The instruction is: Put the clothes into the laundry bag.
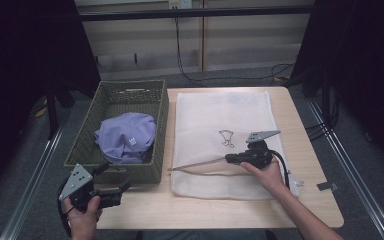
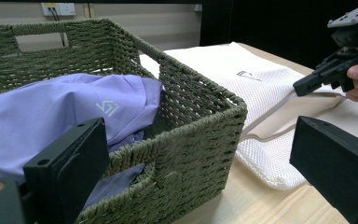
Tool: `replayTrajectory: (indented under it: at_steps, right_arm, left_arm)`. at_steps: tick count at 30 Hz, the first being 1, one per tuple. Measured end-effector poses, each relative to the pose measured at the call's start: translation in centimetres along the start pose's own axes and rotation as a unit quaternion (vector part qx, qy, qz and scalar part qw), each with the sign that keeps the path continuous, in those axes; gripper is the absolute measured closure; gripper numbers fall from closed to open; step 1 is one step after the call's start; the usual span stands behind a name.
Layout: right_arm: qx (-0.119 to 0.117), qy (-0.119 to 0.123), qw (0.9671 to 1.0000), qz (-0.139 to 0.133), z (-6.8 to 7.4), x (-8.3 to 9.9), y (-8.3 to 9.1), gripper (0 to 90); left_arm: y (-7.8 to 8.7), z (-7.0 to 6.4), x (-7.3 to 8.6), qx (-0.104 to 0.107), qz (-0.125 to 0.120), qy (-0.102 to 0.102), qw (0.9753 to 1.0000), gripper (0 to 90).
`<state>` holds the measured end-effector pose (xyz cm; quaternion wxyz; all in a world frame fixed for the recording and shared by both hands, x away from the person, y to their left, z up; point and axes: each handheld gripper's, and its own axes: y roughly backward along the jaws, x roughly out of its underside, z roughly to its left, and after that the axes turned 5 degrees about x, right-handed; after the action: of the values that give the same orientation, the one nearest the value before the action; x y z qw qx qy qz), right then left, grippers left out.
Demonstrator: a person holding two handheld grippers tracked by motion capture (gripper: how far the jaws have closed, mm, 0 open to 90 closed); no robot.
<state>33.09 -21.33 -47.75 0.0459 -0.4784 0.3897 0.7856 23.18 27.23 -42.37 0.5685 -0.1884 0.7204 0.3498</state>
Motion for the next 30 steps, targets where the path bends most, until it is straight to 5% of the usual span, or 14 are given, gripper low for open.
replayTrajectory:
  at_steps: [30]
  right_arm:
    - [0.004,-0.004,0.9987,-0.051,0.8,-2.0,1.5,89.8]
  left_arm:
    - [-0.1,0.2,0.0,0.01,-0.002,-0.002,0.9999,4.3]
